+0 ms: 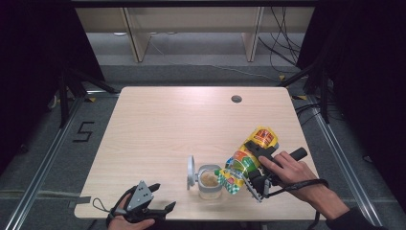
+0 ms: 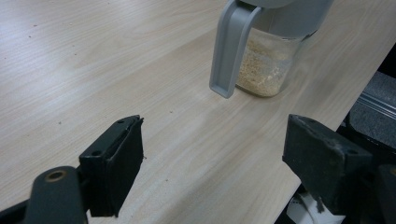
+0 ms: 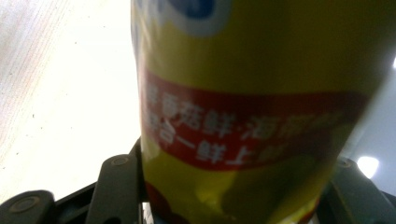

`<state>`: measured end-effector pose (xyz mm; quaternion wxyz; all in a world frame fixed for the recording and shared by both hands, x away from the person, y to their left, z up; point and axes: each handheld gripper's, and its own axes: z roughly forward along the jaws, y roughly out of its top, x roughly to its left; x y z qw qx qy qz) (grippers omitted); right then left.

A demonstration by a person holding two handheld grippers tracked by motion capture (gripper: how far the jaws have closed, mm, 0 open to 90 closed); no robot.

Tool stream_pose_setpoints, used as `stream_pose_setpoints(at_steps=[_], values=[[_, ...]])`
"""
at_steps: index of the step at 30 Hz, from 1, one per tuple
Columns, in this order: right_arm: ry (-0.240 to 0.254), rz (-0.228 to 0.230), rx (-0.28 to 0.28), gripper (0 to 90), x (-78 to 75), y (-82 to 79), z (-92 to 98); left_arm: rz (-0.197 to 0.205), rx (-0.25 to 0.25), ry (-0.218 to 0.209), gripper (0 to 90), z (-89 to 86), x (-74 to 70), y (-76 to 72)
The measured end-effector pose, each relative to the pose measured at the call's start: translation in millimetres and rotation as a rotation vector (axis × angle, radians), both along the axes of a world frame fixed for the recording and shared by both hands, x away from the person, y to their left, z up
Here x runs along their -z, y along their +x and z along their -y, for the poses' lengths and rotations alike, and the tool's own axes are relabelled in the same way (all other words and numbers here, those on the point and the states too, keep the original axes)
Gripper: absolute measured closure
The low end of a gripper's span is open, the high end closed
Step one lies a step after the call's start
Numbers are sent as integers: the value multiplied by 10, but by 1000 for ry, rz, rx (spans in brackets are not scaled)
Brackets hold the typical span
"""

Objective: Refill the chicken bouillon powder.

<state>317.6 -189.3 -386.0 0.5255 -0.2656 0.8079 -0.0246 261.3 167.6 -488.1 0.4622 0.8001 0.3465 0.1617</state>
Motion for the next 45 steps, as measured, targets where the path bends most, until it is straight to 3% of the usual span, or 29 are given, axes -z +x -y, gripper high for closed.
stream_pose_setpoints(at_steps=[10, 12, 14, 18, 28, 31, 33, 36, 45], values=[[15, 0, -1, 487, 17, 1, 8, 2, 0, 7, 195, -4, 0, 0], [0, 6, -28, 495, 0, 12, -8, 1, 1, 7, 195, -5, -1, 0], [1, -3, -2, 498, 7, -4, 2, 2, 0, 1, 195, -3, -1, -1], [-7, -7, -4, 500, 20, -3, 9, 2, 0, 9, 195, -8, -3, 1], [-16, 16, -30, 502, 3, -1, -5, 1, -2, -1, 195, -2, -1, -1], [-6, 11, -16, 502, 12, -8, 1, 1, -1, 4, 195, -6, -3, 0], [-24, 23, -34, 502, 1, -7, -16, -4, -4, -4, 195, -2, 0, -3], [-10, 17, -14, 502, 21, -20, -5, -3, -4, 5, 195, -8, -2, 0], [-10, 26, -28, 503, 19, -16, -3, -4, -2, -1, 195, -4, 2, 1]])
